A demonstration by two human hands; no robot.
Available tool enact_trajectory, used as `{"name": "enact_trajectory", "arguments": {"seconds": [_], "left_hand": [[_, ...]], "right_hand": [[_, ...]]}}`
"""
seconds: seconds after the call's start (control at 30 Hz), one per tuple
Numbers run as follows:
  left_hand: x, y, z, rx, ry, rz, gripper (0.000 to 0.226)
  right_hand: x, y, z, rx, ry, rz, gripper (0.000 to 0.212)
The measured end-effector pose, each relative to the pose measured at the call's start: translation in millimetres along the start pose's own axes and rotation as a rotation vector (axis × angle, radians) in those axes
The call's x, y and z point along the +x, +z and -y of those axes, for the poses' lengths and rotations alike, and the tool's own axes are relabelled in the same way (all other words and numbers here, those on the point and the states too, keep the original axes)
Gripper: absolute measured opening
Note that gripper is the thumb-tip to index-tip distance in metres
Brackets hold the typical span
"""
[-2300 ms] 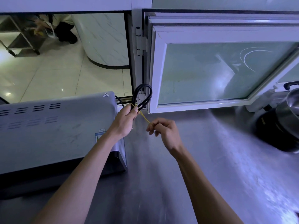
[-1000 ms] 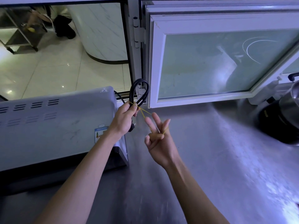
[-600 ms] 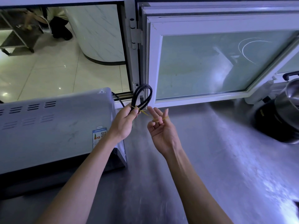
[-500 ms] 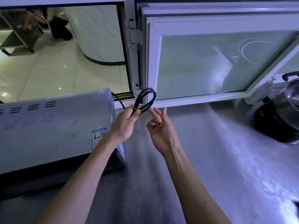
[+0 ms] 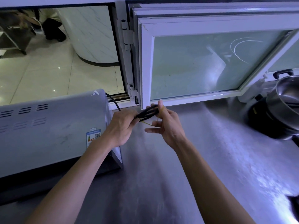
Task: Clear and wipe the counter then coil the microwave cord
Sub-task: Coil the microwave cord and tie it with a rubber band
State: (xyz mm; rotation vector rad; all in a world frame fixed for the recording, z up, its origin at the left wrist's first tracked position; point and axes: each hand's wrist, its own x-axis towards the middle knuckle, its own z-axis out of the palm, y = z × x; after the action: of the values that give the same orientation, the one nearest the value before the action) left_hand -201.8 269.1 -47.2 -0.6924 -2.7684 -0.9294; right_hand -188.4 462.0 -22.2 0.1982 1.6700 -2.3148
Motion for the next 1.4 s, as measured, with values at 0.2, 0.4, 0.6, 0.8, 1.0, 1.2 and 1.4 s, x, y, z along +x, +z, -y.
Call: {"name": "enact_trajectory", "arguments": {"seconds": [0.2,0.4,0.6,0.8,1.0,1.2,1.4], "left_hand": [[-5.2,3.7,3.0,0.220,0.111,0.040,0.006],[-7.8,7.5,4.5,0.300,0.109,0.111,0.006],[-7.9,12.0,5.3,0.349,0.079,0.186,0.010],[-8.0,16.7,3.4,0.394,0.045,0.196,0.012],[-7.2,22.2,3.1,0.411,0.018,0.194,0.011],[-5.1,22.5,5.6,0.339,-0.031,0.162,0.012],[1.0,17.1,3.0,0.157,-0.110,0.134,0.022]], "right_hand": [[0.0,-11.1,5.0,-0.138,0.094,-0.023,0.045],[5.2,-3.5,3.7,-0.220,0.075,-0.134,0.030],[8.0,-9.0,-4.7,-0.371,0.082,-0.161,0.010],[7.3,-7.0,-16.9,-0.322,0.058,-0.209,0.010],[6.3,-6.7,-21.6,-0.283,0.053,-0.244,0.012],[5.5,-9.0,-22.4,-0.291,-0.036,-0.184,0.014],[4.4,-16.3,-17.3,-0.334,-0.213,-0.119,0.025]]}}
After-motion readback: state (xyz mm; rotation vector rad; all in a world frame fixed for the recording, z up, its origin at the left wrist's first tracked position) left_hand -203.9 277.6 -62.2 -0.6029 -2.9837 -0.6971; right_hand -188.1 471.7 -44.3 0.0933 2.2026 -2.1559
